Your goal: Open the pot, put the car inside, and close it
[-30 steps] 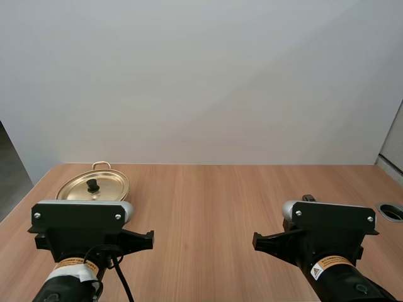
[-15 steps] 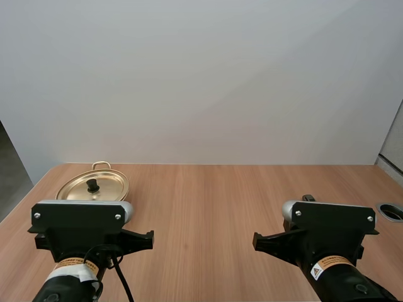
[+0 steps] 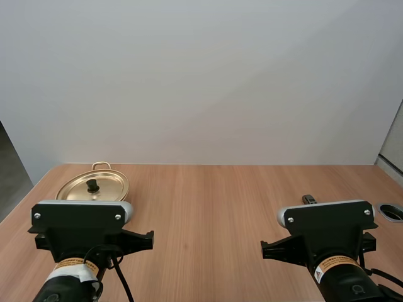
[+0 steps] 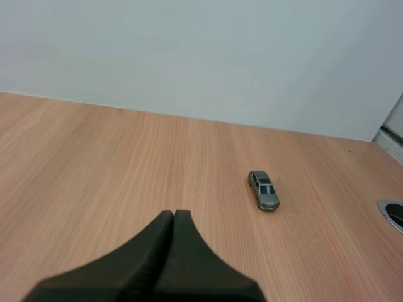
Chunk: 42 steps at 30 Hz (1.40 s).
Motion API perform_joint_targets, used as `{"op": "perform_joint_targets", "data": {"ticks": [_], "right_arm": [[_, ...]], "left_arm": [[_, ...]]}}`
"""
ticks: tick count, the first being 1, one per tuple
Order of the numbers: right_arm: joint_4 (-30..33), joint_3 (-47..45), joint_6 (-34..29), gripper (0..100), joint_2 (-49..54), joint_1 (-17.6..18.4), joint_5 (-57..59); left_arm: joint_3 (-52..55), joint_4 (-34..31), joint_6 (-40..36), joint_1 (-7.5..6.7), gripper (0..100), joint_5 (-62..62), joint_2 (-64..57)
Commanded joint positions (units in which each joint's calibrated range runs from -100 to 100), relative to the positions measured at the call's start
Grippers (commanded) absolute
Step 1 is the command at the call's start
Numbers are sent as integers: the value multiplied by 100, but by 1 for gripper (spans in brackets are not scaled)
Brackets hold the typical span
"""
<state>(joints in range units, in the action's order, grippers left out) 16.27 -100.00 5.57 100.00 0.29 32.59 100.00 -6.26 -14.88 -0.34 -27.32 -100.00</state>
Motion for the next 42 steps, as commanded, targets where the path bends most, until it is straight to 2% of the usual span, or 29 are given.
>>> {"op": "perform_joint_targets", "data": {"ticks": [1, 4, 8, 9, 12, 15, 16, 17, 19, 23, 26, 30, 34, 37, 40, 42], "right_arm": [[19, 0, 2, 0, 0, -3, 62], [73, 0, 2, 0, 0, -3, 26], [401, 0, 2, 0, 0, -3, -228], [722, 0, 2, 0, 0, -3, -592], [2538, 0, -14, 0, 0, -3, -1673], [3558, 0, 1, 0, 0, -3, -3072], [3863, 0, 1, 0, 0, -3, -3314], [3876, 0, 1, 0, 0, -3, -3376], [3411, 254, -191, 0, 0, -3, -3259], [2468, 1123, -243, 0, -407, -3, -2066], [1690, 2024, -384, 0, -1368, -3, -1103], [1172, 3577, -707, 0, -2933, -3, 453], [1134, 5263, -707, 0, -4475, -3, 1985], [1134, 6324, -674, 0, -5481, -3, 3145], [1082, 7100, -429, 0, -6423, -3, 4173], [924, 7413, -168, 0, -6895, -3, 4720]], "left_arm": [[0, -4, 1, -3, 0, -25, 0], [0, -164, 10, -3, 0, -77, 0], [0, -1037, 10, -3, 0, 308, 0], [0, -1321, 90, -3, 0, 592, 0], [0, -2435, 274, -3, 0, 1504, 0], [0, -3685, 335, -3, 0, 2052, 0], [-115, -3728, 268, -3, 0, 2052, 0], [-249, -3607, 183, -3, 0, 1921, 0], [-714, -3251, -43, -3, 0, 1321, 0], [-1527, -2957, -518, -3, 0, 194, 468], [-2196, -2957, -1077, -3, 0, -581, 1356], [-3444, -2948, -1354, -3, 0, -2039, 2943], [-4749, -2770, -1278, -3, 0, -3308, 4471], [-5632, -2393, -737, -3, 0, -3912, 5302], [-6374, -1926, -143, -3, 0, -4557, 5972], [-6658, -1795, -26, -3, 0, -4790, 6328]]}}
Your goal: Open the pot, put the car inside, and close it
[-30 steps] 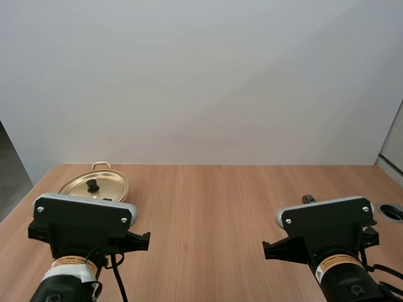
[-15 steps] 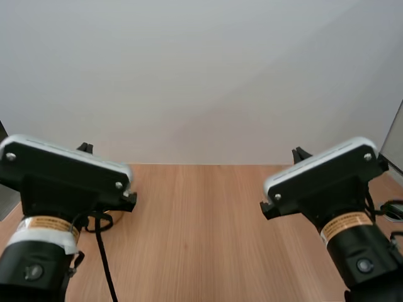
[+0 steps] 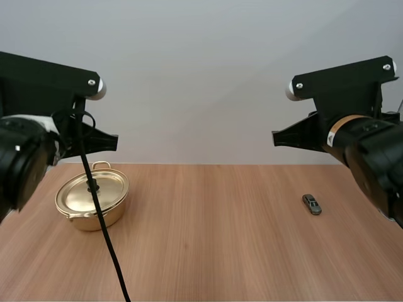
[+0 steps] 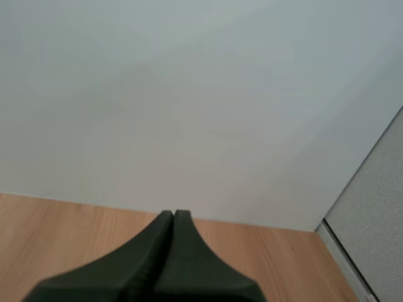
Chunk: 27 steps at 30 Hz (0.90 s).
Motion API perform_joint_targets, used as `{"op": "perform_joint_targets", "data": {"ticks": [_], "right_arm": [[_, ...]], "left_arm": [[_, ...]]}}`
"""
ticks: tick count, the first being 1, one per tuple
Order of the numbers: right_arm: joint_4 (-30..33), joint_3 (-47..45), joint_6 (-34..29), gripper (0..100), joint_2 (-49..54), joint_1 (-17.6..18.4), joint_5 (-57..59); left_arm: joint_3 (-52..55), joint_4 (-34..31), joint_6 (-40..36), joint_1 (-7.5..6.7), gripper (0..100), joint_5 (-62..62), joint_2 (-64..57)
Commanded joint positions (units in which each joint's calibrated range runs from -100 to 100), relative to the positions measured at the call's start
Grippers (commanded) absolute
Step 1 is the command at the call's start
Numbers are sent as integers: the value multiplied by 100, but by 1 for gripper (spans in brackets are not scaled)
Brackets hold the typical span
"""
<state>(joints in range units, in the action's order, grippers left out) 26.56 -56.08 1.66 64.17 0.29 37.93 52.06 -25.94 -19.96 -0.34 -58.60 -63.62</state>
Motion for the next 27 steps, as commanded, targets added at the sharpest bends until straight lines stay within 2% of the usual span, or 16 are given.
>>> {"op": "perform_joint_targets", "data": {"ticks": [1, 4, 9, 16, 18, 20, 21, 22, 24, 25, 26, 27], "right_arm": [[-196, 3084, 353, 0, -3533, -3, 4420], [-367, 3115, 644, 0, -4021, -3, 4895], [-355, 3115, 644, 0, -4438, -3, 5042], [-47, 3101, 620, 0, -4471, -3, 4233], [131, 3101, 476, 0, -4471, -3, 4125], [250, 3101, 464, 1, -4471, -3, 4062], [298, 3101, 466, 14, -4471, -3, 4060], [311, 3101, 466, 29, -4471, -3, 4045], [324, 3101, 466, 65, -4471, -3, 4045], [300, 3101, 466, 94, -4471, -3, 4062], [280, 3101, 474, 100, -4471, -3, 4063], [280, 3101, 511, 100, -4471, -3, 4063]], "left_arm": [[-1971, 189, 492, -3, 0, -1705, 2861], [-2065, 189, 514, -3, 0, -1705, 3304], [-2065, 76, 514, -3, 0, -1958, 3953], [-2051, -615, 514, -3, 0, -2230, 4324], [-2051, -707, 398, -3, 6, -2138, 4324], [-2051, -881, 83, -3, 21, -1982, 4324], [-2051, -944, -92, -3, 30, -1905, 4324], [-2051, -1003, -262, -3, 44, -1797, 4324], [-2051, -1013, -317, -3, 73, -1625, 4324], [-2051, -1013, -317, -3, 96, -1625, 4324], [-2051, -978, -308, -3, 100, -1625, 4324], [-2051, -949, -283, -3, 100, -1619, 4324]]}}
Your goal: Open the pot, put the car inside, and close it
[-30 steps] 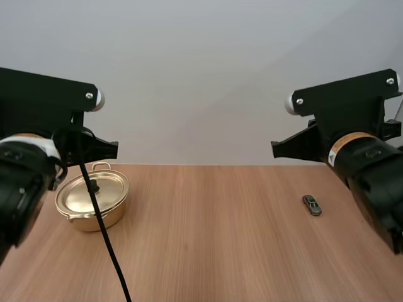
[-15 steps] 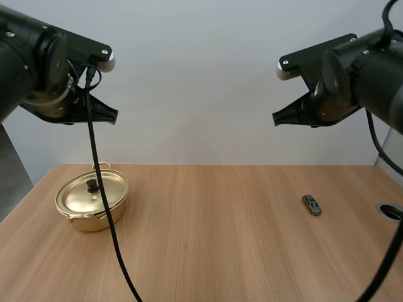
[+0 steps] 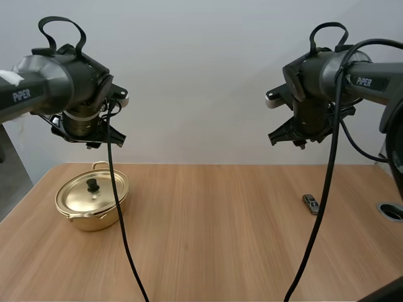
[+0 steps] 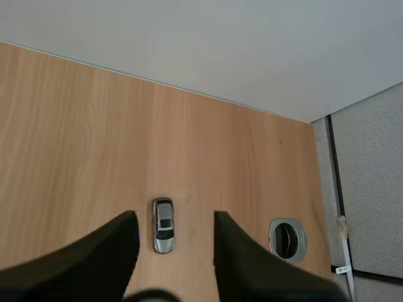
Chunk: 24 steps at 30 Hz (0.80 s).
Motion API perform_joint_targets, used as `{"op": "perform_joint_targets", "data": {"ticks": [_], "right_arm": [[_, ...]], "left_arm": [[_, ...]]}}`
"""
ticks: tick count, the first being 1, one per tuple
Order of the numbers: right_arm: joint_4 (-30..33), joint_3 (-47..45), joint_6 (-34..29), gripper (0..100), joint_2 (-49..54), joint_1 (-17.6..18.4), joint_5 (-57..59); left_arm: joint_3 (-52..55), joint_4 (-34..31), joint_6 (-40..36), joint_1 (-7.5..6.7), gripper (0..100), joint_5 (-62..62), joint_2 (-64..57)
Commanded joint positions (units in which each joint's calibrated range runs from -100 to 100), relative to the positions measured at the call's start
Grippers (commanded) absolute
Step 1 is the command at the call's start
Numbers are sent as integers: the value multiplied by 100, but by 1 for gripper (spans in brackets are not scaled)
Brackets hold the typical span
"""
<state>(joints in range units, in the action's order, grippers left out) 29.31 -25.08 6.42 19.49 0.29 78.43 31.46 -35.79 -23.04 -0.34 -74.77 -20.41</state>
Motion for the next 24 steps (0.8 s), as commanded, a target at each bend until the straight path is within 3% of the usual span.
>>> {"op": "perform_joint_targets", "data": {"ticks": [1, 5, 11, 19, 24], "right_arm": [[38, 1, 70, 100, -3, -3, -3], [-26, 1, 28, 100, -3, -3, -47], [-64, 1, 28, 100, -3, -3, -25], [-64, 1, 28, 100, -3, -3, 211], [-64, 1, 28, 100, -3, -3, 211]], "left_arm": [[9, 36, 49, -3, 100, 58, 3], [9, 50, 63, -3, 100, 103, 3], [9, 712, -186, -3, 100, -224, 11], [26, 843, -1033, -3, 100, -684, 322], [26, 958, -1107, -3, 100, -610, 609]]}}
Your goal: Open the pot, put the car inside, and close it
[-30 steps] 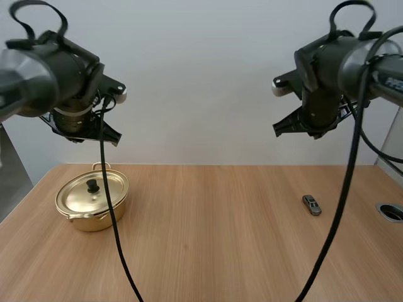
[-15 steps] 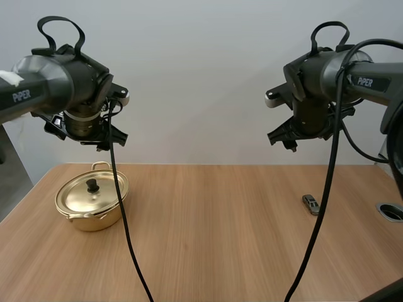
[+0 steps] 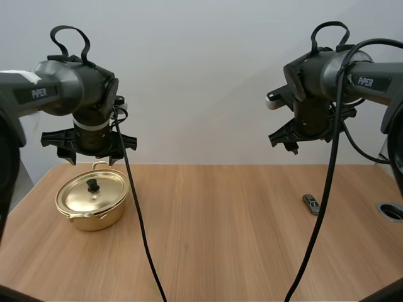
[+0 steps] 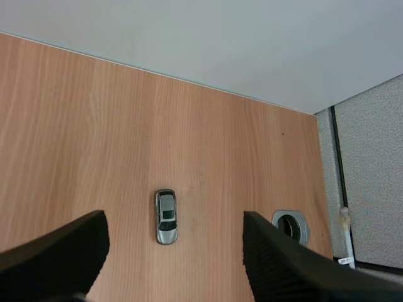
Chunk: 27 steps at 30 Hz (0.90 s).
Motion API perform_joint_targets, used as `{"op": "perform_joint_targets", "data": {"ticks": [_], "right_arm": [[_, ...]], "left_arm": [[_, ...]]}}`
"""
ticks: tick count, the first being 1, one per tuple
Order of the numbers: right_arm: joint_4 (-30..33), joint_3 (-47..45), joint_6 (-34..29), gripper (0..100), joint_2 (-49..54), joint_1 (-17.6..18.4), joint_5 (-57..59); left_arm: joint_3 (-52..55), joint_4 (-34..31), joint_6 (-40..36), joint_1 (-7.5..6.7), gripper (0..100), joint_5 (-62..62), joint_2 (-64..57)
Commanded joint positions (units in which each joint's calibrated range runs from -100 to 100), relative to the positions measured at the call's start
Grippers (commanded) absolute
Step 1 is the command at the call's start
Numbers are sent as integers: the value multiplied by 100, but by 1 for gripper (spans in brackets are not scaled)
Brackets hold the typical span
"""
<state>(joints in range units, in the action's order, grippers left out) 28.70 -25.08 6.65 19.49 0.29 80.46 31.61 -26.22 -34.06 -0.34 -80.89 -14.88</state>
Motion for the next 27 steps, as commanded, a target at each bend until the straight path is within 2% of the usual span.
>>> {"op": "perform_joint_targets", "data": {"ticks": [1, 6, 14, 16, 27], "right_arm": [[-3, 1, 5, 100, -3, -3, 8], [-3, 1, 5, 100, -3, -3, 283], [31, 1, 5, 100, -3, -3, 498], [31, 1, 5, 100, -3, -3, 482], [31, 1, 5, 100, -3, -3, 427]], "left_arm": [[11, 0, -5, -3, 100, 2, 137], [11, 9, -5, 49, 100, -42, 583], [11, 22, 27, 357, 100, 497, 1256], [11, 34, 109, 388, 100, 622, 1386], [11, 226, 357, 388, 100, 1230, 1575]]}}
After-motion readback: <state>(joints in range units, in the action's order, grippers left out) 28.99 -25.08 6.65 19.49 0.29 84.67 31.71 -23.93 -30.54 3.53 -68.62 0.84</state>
